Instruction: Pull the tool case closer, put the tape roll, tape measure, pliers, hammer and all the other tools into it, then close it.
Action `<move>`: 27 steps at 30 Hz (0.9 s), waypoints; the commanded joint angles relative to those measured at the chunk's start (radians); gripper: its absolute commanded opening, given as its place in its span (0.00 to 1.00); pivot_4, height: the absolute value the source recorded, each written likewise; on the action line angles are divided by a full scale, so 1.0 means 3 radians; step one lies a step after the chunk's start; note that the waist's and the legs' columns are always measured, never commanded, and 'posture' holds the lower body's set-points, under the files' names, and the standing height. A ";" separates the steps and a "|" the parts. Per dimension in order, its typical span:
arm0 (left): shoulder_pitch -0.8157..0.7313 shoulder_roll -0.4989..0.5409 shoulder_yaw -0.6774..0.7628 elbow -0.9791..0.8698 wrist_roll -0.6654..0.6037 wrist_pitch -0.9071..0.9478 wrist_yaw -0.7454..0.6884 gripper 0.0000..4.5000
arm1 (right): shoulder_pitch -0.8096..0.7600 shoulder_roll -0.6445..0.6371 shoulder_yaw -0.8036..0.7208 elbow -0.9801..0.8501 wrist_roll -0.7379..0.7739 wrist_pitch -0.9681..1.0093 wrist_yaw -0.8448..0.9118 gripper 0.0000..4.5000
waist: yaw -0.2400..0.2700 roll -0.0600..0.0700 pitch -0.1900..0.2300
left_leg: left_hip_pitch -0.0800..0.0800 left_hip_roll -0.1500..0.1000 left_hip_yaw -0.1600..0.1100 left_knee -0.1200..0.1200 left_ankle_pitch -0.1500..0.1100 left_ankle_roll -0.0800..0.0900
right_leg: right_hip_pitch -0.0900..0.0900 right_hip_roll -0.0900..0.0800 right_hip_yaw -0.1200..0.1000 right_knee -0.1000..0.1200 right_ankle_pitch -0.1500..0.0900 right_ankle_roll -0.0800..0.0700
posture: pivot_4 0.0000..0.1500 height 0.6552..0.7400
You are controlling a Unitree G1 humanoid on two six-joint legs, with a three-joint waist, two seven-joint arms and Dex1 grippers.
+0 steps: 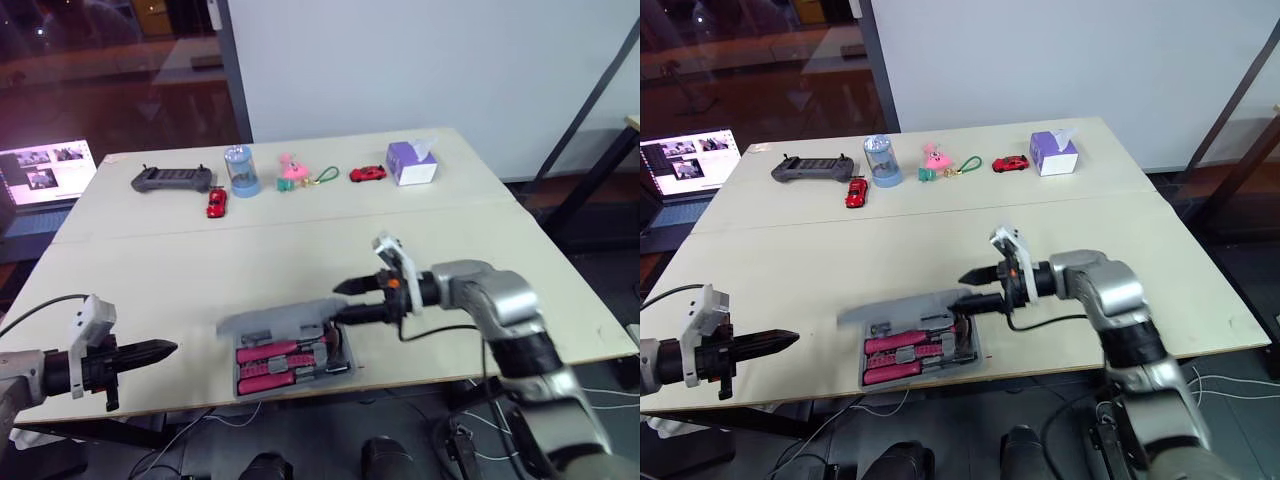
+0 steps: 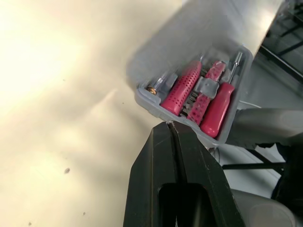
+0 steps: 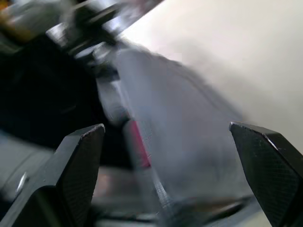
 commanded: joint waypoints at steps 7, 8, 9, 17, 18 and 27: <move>0.0023 0.0066 0.0199 -0.0254 -0.0109 0.0057 -0.0171 0.00 | 0.0038 -0.0305 -0.0581 -0.0757 0.0432 0.0322 -0.0848 0.99 | 0.0026 -0.0012 0.0007 | 0.0008 0.0002 0.0007 0.0000 -0.0002 0.0003 | 0.0007 0.0001 0.0000 -0.0002 0.0000 0.0000 | 1.00 1.00; 0.0030 0.0048 0.0223 -0.0304 -0.0103 0.0012 -0.0158 0.00 | 0.0140 -0.0427 -0.0494 -0.0822 0.0304 0.0182 -0.0910 0.99 | 0.0035 -0.0014 0.0008 | 0.0006 0.0002 0.0007 0.0000 -0.0002 0.0004 | 0.0007 0.0001 0.0000 -0.0004 0.0000 0.0000 | 1.00 1.00; 0.0045 0.0033 0.0245 -0.0353 -0.0084 -0.0037 -0.0138 0.00 | 0.0240 -0.0535 -0.0423 -0.0879 0.0195 0.0045 -0.0955 0.99 | 0.0051 -0.0015 0.0009 | 0.0006 0.0002 0.0008 0.0000 -0.0003 0.0005 | 0.0007 0.0000 0.0000 -0.0007 0.0000 0.0000 | 1.00 1.00; 0.0336 0.0007 0.0591 -0.0464 0.0084 -0.0390 -0.0053 0.00 | 0.1115 -0.1028 -0.0344 -0.0942 -0.0331 -0.1156 -0.1004 0.99 | 0.0080 -0.0019 0.0012 | 0.0009 0.0006 0.0023 0.0000 -0.0007 0.0012 | 0.0011 0.0000 0.0002 -0.0017 0.0001 0.0001 | 1.00 1.00; 0.0367 0.0012 0.0632 -0.0446 0.0069 -0.0387 -0.0065 0.00 | 0.1171 -0.1040 -0.0367 -0.0911 -0.0337 -0.1242 -0.0993 0.99 | 0.0078 -0.0022 0.0013 | 0.0010 0.0006 0.0024 0.0000 -0.0008 0.0014 | 0.0012 0.0000 0.0002 -0.0018 0.0001 0.0001 | 1.00 1.00; 0.0416 -0.0029 0.0695 -0.0313 0.0162 -0.0539 0.0010 0.00 | 0.1380 -0.1095 -0.0364 -0.0635 -0.0388 -0.1726 -0.0868 0.99 | 0.0090 -0.0037 0.0023 | 0.0012 0.0006 0.0026 0.0002 -0.0009 0.0016 | 0.0020 0.0000 0.0002 -0.0026 0.0001 0.0002 | 1.00 1.00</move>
